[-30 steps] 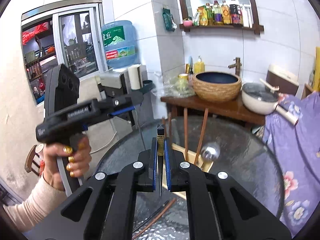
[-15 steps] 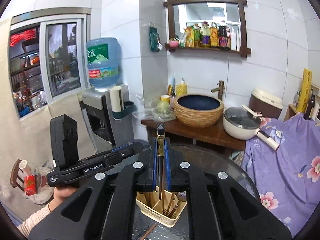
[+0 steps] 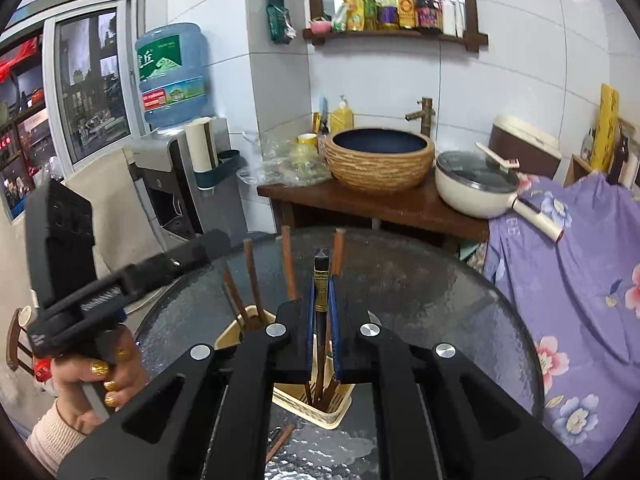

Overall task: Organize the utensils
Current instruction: 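Lower the gold-tipped chopstick and the spoon into the holder, then open both tools and lift them away from the holder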

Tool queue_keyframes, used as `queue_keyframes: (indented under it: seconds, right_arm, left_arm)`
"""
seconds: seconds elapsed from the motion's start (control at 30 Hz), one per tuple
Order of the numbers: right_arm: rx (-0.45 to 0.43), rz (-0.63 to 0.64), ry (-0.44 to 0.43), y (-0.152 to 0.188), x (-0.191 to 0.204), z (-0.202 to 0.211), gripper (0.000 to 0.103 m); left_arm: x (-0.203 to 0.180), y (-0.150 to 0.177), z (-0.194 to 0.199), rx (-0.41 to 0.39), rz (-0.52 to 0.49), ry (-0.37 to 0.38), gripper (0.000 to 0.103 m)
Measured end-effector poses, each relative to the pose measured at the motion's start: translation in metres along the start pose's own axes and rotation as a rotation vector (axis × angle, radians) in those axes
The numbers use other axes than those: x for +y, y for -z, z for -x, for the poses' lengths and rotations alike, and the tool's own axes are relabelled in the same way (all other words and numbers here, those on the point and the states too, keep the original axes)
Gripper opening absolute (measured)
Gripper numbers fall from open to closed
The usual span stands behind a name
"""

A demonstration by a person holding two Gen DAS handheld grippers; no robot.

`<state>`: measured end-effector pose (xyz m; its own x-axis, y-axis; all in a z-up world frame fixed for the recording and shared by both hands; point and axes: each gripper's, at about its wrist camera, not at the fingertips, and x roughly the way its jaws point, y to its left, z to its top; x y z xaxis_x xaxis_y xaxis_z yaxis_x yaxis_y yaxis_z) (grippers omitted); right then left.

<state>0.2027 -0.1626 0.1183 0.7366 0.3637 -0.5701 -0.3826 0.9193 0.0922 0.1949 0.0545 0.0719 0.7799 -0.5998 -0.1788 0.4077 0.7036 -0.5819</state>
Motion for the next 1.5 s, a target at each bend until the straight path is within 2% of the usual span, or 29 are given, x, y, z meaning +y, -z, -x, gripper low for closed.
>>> queue_keyframes:
  seconds: [0.17,0.33,0.37,0.43,0.47,0.57,0.67,0.8,0.9,0.97,1.0,1.07,1.13,1.33,1.5]
  right_arm:
    - [0.029,-0.022,0.005,0.015,-0.005,-0.017,0.007]
    - [0.005,-0.007,0.01,0.025,-0.001,-0.021,0.007]
    - [0.003,-0.007,0.009,0.025,0.0,-0.02,0.007]
    - [-0.004,-0.004,0.007,0.027,0.003,-0.02,0.007]
    - [-0.009,-0.003,0.006,0.027,0.003,-0.019,0.007]
    - [-0.027,0.002,0.015,0.031,0.005,-0.017,0.007]
    - [-0.033,0.005,0.027,0.031,0.005,-0.017,0.007]
    - [-0.048,-0.002,0.034,0.03,0.006,-0.02,0.008]
    - [-0.057,-0.008,0.045,0.031,0.005,-0.026,0.008]
    - [-0.054,-0.011,0.058,0.033,0.004,-0.031,0.015]
    - [-0.055,-0.012,0.066,0.035,0.004,-0.032,0.035]
    - [-0.082,-0.025,0.081,0.04,0.002,-0.031,0.064]
    - [-0.112,-0.038,0.091,0.045,0.001,-0.028,0.064]
    - [-0.124,-0.052,0.108,0.064,0.005,-0.012,0.064]
    - [-0.099,-0.067,0.102,0.107,0.017,0.009,0.064]
  left_arm:
    - [0.002,-0.003,-0.005,0.002,0.011,-0.022,0.036]
    - [-0.023,0.006,0.004,-0.026,-0.176,-0.147,0.036]
    - [-0.026,0.008,0.007,-0.037,-0.19,-0.154,0.036]
    - [-0.028,0.012,0.012,-0.045,-0.187,-0.11,0.036]
    - [-0.028,0.014,0.011,-0.037,-0.185,-0.117,0.035]
    - [-0.026,0.026,0.009,-0.044,-0.225,-0.19,0.033]
    - [-0.016,0.033,0.008,-0.025,-0.187,-0.19,0.033]
    - [-0.008,0.039,0.009,-0.019,-0.195,-0.258,0.033]
    - [-0.01,0.044,0.014,-0.025,-0.249,-0.322,0.043]
    - [-0.011,0.048,0.018,-0.031,-0.269,-0.351,0.057]
    - [-0.009,0.05,0.021,-0.031,-0.274,-0.37,0.06]
    - [-0.005,0.056,0.026,-0.025,-0.273,-0.401,0.071]
    - [0.001,0.062,0.03,-0.007,-0.276,-0.43,0.074]
    - [0.016,0.083,0.044,0.086,-0.299,-0.531,0.084]
    - [0.026,0.102,0.059,0.16,-0.3,-0.597,0.088]
